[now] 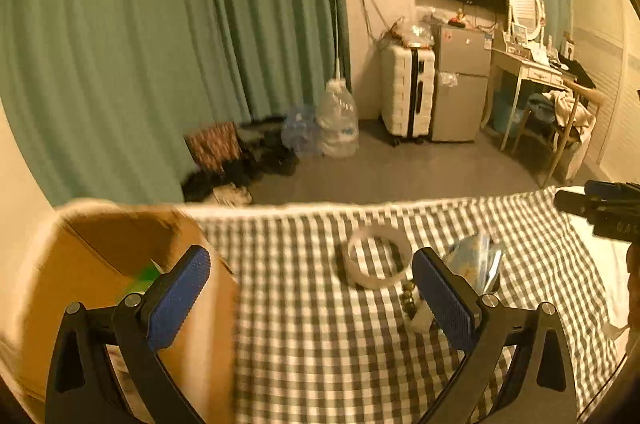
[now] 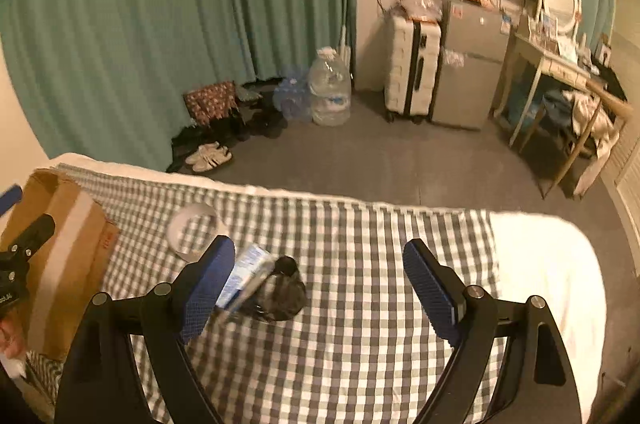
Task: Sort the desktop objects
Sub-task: 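Grasp the white tape roll with the left gripper while the right gripper grasps the dark translucent cup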
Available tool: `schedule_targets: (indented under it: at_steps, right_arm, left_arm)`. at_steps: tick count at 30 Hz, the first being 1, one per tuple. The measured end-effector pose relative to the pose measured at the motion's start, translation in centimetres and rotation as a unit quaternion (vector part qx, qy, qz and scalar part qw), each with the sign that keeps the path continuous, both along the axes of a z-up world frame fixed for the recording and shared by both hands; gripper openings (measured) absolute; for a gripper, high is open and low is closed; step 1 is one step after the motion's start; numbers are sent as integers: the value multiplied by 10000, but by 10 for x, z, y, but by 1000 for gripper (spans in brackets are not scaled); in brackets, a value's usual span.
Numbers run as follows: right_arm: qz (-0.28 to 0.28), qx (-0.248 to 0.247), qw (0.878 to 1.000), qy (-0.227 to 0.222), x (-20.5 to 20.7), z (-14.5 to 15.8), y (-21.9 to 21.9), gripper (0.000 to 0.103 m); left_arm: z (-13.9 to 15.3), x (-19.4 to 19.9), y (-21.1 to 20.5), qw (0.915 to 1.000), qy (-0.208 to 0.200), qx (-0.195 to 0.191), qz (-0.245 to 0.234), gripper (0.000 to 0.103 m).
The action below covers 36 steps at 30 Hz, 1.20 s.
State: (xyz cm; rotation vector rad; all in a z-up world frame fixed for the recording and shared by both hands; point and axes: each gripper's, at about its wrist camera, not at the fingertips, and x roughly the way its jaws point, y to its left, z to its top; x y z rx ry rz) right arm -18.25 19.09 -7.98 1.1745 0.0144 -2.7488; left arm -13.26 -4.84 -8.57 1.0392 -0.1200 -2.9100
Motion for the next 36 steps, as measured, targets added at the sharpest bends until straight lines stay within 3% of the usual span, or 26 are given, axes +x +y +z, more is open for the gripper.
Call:
schedule_targets:
  at_steps: [5,11,13,15,18,21,24,29,32,34,36]
  right_arm:
    - [-110,-68,9995,-301,-18,-32,8,87]
    - [-21,-117,9978,-654,-34,-72,13,87]
    - [-4,-168,9967,-794,-38,-84,14,87]
    - [11,-276,9952,-934,-42,-95,19,87]
    - [111,-315,9947,-969,-44,-101,18,87]
    - [182,-387,9935,-1052,-43,-107,21,87]
    - [205,-475,9920,-1147,-42,-114,23,87]
    - [175,-444,9926,-1116,-38,-112,17,87]
    - [192,-538,9906,-1243,-42,-114,12,87]
    - [266,-409,9896,-1354,-43,-120,4,87]
    - [358,-240,9872,-1536,-40,-130,-5,87]
  left_arm:
    - [-51,-31,-6,9978,-556,51,359,103]
    - [-83,-55,-6,9954,-647,45,699,103]
    - [-86,-62,-13,9916,-596,292,1112,103]
    - [-91,-76,-12,9911,-569,520,1088,103]
    - [-107,-92,0,9924,-836,50,904,103]
    - [-126,-93,2,9905,-1141,-125,754,102]
    - [-145,-91,-2,9871,-1491,157,569,86]
    - [-141,-80,5,9903,-1367,93,223,66]
    - [-137,-77,9,9904,-1371,131,86,40]
    - [-134,-76,10,9899,-1410,158,16,13]
    - [-130,-74,9,9889,-1459,283,-51,10]
